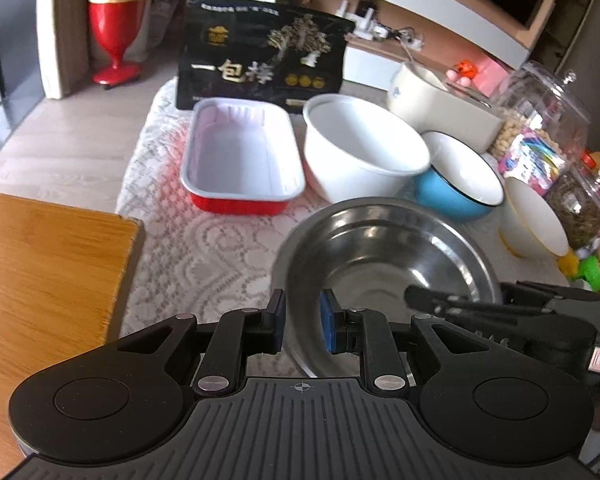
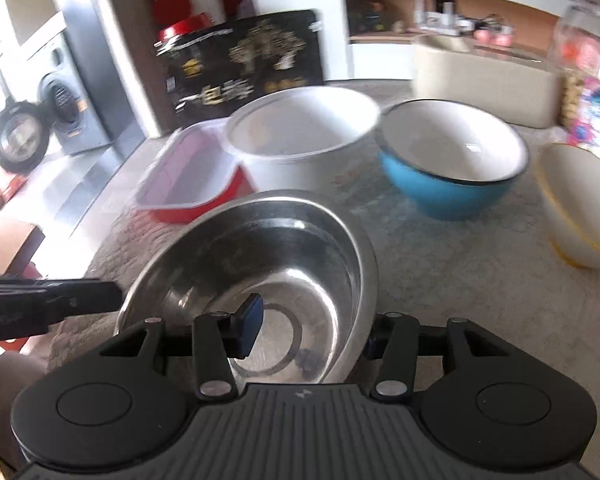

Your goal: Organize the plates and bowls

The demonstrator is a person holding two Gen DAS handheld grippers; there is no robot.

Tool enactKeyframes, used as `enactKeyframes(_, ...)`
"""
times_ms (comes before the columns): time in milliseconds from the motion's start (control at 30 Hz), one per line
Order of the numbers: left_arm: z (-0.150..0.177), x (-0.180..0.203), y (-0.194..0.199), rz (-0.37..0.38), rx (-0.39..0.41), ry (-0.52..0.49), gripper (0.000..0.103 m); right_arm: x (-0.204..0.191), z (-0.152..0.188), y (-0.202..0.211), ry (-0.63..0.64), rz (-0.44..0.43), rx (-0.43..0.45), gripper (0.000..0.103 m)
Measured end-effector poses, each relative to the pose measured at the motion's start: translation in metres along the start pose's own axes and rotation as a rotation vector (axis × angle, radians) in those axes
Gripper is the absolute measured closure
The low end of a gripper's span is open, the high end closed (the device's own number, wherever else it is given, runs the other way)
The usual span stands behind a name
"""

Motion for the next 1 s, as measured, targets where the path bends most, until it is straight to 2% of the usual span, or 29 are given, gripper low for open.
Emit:
enactKeyframes(167, -0.001, -0.007, 0.003, -0.018, 0.015, 0.052, 0.081, -0.001, 0.001, 0.001, 0.072, 0.056, 0.019, 0.056)
enactKeyframes(333, -0.006, -0.003, 0.014, -0.045, 0.066, 0.076, 0.081, 0.016, 0.008, 0.015, 0.031, -0.025, -0.014, 0.050)
enactKeyframes(367, -0.008, 0.001, 0.020, -0.046, 0.088, 0.081, 0.081, 0.019, 0.008, 0.019, 0.023, -0.048, -0.011, 0.045)
enactKeyframes(467, -0.015, 0.014, 0.033, -0.020, 0.151, 0.100, 0.082, 0.027, 0.002, 0.036, 0.027, -0.078, 0.042, 0.040)
enactKeyframes(567, -0.017, 0.033, 0.035, 0.010, 0.152, 0.108, 0.082, 0.027, -0.010, 0.047, 0.100, -0.074, 0.075, 0.035)
enactKeyframes(667, -0.009, 0.051, 0.029, 0.039, 0.120, 0.116, 0.082, 0.031, -0.022, 0.052, 0.163, -0.035, 0.095, 0.035)
enactKeyframes(767, -0.005, 0.066, 0.019, 0.050, 0.099, 0.114, 0.083, 0.053, -0.037, 0.073, 0.187, 0.010, 0.176, 0.035)
enactKeyframes(833, -0.007, 0.077, 0.010, 0.064, 0.090, 0.129, 0.083, 0.080, -0.047, 0.092, 0.166, 0.052, 0.259, 0.035)
enactKeyframes(933, -0.018, 0.104, -0.001, 0.095, 0.103, 0.132, 0.083, 0.137, -0.056, 0.118, 0.100, 0.169, 0.378, 0.034)
enactKeyframes(1000, -0.026, 0.130, -0.009, 0.125, 0.125, 0.114, 0.083, 0.181, -0.056, 0.126, 0.015, 0.232, 0.385, 0.033)
Point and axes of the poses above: each gripper's, at about its wrist camera, not at the fingertips, and y roughly against the way its jaws point, x to its right, z to its underside, the point moved 10 cm from there along -y, roughly the way its jaws point, and after that the axes turned 10 degrees about -x, right-handed, at the moved point
